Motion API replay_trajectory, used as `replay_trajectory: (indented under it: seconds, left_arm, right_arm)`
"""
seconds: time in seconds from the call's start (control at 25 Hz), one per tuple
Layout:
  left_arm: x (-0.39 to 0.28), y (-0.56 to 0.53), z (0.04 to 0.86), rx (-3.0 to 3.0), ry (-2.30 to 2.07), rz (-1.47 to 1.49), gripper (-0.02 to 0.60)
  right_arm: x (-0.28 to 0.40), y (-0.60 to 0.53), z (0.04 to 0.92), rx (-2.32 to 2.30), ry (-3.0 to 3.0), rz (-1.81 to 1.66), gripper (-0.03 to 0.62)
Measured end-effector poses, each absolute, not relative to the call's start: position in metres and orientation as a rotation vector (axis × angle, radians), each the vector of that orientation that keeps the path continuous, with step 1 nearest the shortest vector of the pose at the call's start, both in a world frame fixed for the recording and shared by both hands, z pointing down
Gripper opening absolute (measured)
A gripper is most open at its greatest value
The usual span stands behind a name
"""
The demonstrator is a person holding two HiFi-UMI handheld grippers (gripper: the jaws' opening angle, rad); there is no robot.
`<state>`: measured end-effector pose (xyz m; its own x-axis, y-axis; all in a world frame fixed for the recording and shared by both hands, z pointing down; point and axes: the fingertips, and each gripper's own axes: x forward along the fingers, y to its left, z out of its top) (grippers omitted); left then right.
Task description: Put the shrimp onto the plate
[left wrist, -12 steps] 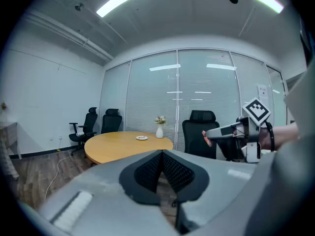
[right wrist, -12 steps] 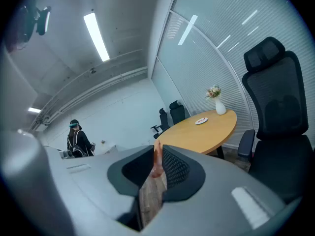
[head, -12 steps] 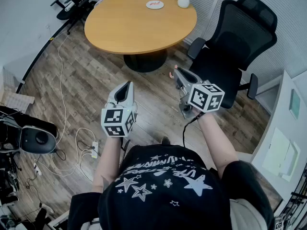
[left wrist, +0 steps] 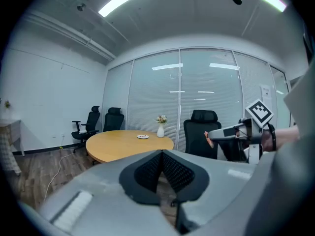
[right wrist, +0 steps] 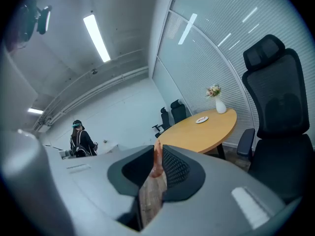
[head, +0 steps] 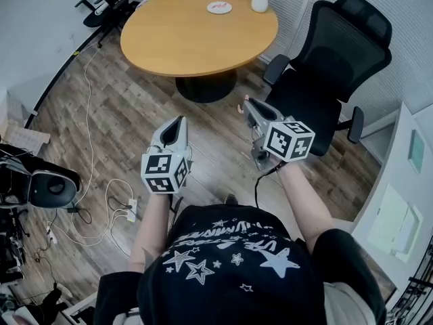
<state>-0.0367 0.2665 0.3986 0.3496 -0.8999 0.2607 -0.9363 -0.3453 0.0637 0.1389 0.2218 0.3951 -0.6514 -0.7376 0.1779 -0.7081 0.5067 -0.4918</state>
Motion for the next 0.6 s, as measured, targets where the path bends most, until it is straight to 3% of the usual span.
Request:
replay_trajectory:
  seconds: [0.6]
  left_arm:
    - [-0.033, 0.263, 0.410, 2.346, -1.712, 0.268, 0.001]
  right_arm:
    - [0.165, 0.209, 0.415, -1.309, 2.607, -0.920, 0.054]
